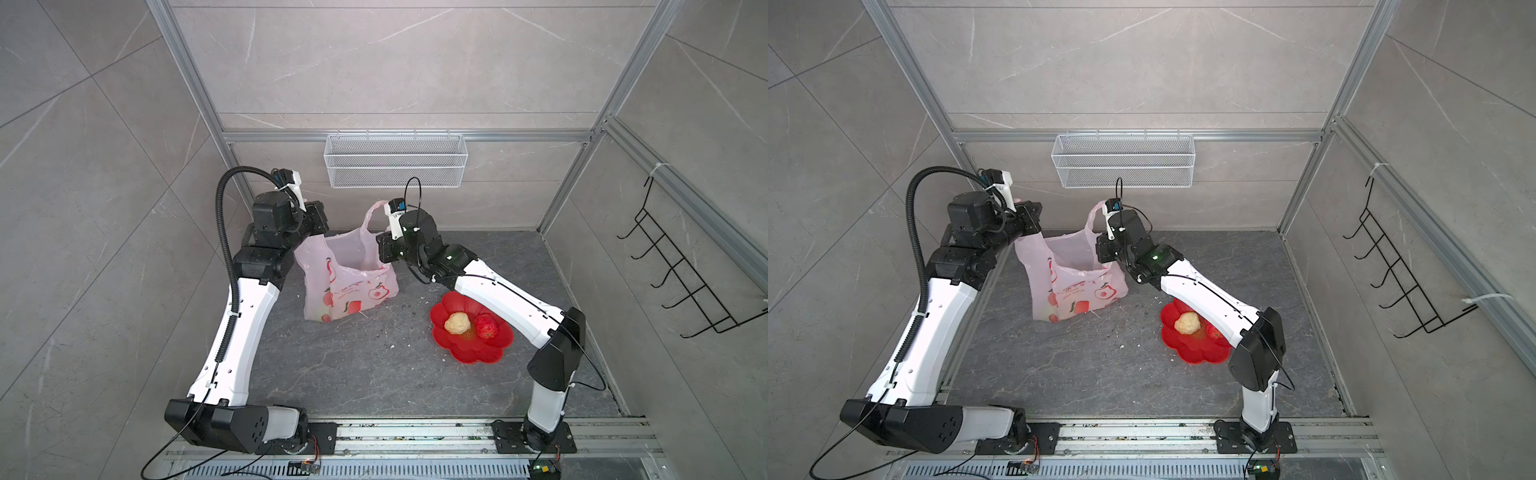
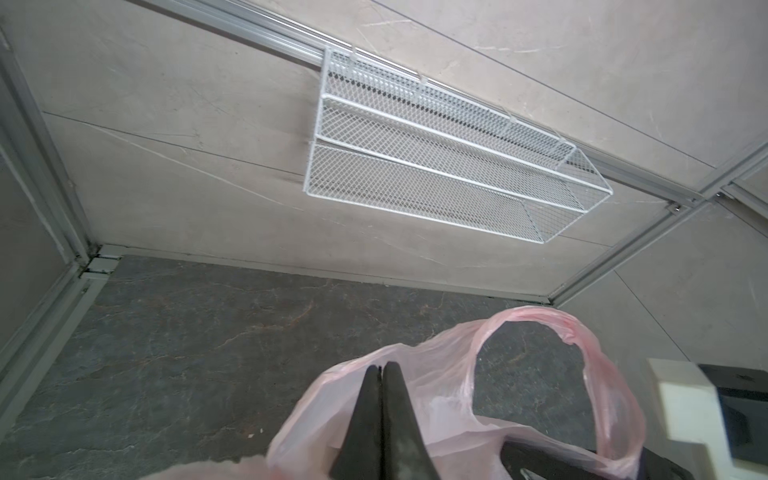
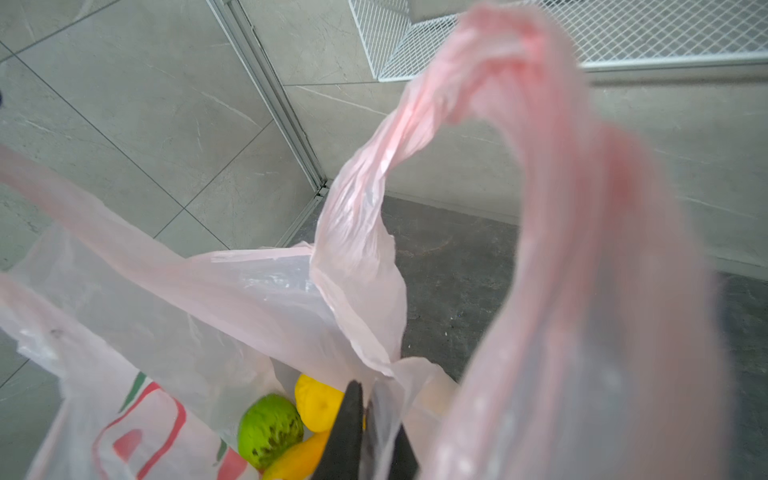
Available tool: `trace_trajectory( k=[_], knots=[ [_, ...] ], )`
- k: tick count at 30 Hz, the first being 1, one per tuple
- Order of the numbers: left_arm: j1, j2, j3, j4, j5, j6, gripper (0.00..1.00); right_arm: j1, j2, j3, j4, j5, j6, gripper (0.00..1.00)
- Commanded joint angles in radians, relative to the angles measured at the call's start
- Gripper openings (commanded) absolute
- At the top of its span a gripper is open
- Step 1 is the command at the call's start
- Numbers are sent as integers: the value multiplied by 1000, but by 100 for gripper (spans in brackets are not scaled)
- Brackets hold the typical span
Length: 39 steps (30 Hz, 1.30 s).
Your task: Take the fake fruits out of the plastic bag
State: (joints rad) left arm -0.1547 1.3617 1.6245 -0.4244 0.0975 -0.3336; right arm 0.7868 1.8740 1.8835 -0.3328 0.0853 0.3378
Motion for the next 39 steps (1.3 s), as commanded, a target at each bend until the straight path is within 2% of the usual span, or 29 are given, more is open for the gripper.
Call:
trace_trajectory(
  k=[1, 11, 17, 23, 25, 31, 39],
  knots=[
    [29, 34, 51, 13, 47, 10, 0, -13, 25, 40, -23, -25, -46, 11],
    [53, 158, 83, 97, 101, -36, 0, -68, 107, 126, -4, -51, -99, 10],
    [53, 152, 69, 101, 116, -41, 0, -86, 128, 173, -9, -68, -126, 10],
    [53, 166, 164, 33, 134, -8, 0, -87, 87, 149, 2, -79, -159, 10],
    [53, 128, 91, 45, 144, -30, 0, -87, 45, 63, 27, -93, -142, 10],
    [34, -86, -293, 82, 158, -125, 0, -68, -120, -311, 115, -112, -45, 10],
    [-54, -408, -632, -151, 93, -170, 0, 52, -269, -564, 68, -51, 15, 11]
  ],
)
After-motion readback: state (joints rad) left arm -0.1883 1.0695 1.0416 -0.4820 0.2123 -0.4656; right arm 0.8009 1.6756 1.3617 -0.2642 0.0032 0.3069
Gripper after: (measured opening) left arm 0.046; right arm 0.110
